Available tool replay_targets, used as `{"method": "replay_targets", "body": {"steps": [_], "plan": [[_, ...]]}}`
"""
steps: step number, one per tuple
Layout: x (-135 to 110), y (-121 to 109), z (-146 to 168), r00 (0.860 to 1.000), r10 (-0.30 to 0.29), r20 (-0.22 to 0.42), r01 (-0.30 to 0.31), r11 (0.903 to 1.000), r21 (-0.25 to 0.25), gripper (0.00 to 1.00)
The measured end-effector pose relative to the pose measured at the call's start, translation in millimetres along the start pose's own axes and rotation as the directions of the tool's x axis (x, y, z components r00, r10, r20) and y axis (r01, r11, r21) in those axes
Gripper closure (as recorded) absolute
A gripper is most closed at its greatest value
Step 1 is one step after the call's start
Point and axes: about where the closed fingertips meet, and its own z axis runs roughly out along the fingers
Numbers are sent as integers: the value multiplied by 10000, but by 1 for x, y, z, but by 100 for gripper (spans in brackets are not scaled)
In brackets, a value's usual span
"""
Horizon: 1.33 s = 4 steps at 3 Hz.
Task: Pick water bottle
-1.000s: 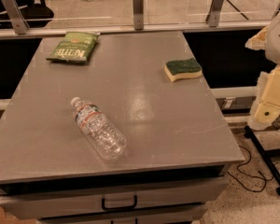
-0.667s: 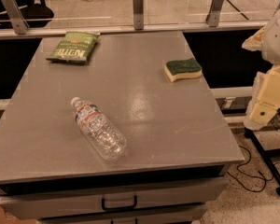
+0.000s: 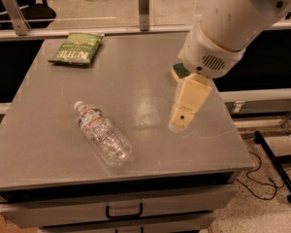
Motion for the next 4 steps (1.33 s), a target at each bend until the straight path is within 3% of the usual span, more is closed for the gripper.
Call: {"method": "replay_targets", "body": {"steps": [1,2,3,4], "plan": [[-78,2,31,9982,-128,580,153,9989,-434,0],[-78,2,31,9982,-128,580,154,9989,-433,0],[-87,-3,46,9946,452,935,-394,9973,-627,0],[-104,-16,82,9794,1611,1220,-1488,9834,-1037,0]]}}
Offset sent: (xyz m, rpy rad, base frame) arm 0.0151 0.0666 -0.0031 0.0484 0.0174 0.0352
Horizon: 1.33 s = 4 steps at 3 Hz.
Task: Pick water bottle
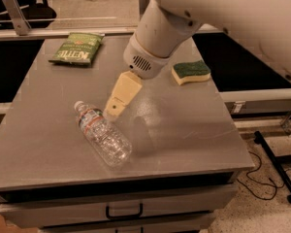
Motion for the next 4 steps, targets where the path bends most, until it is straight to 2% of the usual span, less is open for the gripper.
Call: {"method": "replay_targets", "body": {"steps": [1,2,3,4], "plan": [[-12,-10,30,9916,1291,-13,-1291,9914,-220,0],[-25,-9,55,9712,2369,-262,-2373,9713,-143,0],[-34,-1,60,9528,2981,-582,-2987,9544,-15,0],[-41,10,69,9445,3178,-836,-3170,9481,223,0]]}}
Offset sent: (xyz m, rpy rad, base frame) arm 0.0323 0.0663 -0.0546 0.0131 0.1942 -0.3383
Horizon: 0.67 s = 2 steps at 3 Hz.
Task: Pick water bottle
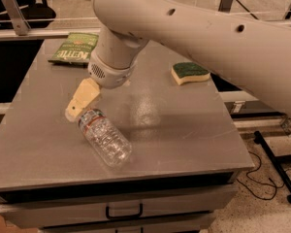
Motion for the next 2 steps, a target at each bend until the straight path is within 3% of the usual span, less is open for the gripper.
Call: {"method": "replay_targets", "body": {"steps": [1,2], "plan": [[4,5,13,9995,183,-265,-178,9997,180,0],[7,9,22,9984,270,-487,-250,9988,424,19]]}}
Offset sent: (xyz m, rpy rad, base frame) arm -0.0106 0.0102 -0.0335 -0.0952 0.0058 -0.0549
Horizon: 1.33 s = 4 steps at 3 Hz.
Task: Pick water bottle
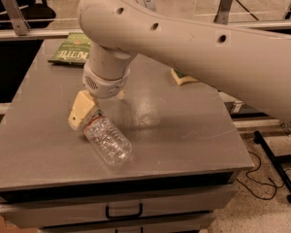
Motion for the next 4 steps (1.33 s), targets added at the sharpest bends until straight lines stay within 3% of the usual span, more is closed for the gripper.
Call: {"method": "replay_targets", "body": {"steps": [2,3,4], "plan": [[8,-2,4,9997,176,-152,-171,9992,357,65],[-1,-13,-15,9985,-215,509,180,9975,679,88],[-22,-42,-49,9770,-672,2022,544,9962,681,100]]}}
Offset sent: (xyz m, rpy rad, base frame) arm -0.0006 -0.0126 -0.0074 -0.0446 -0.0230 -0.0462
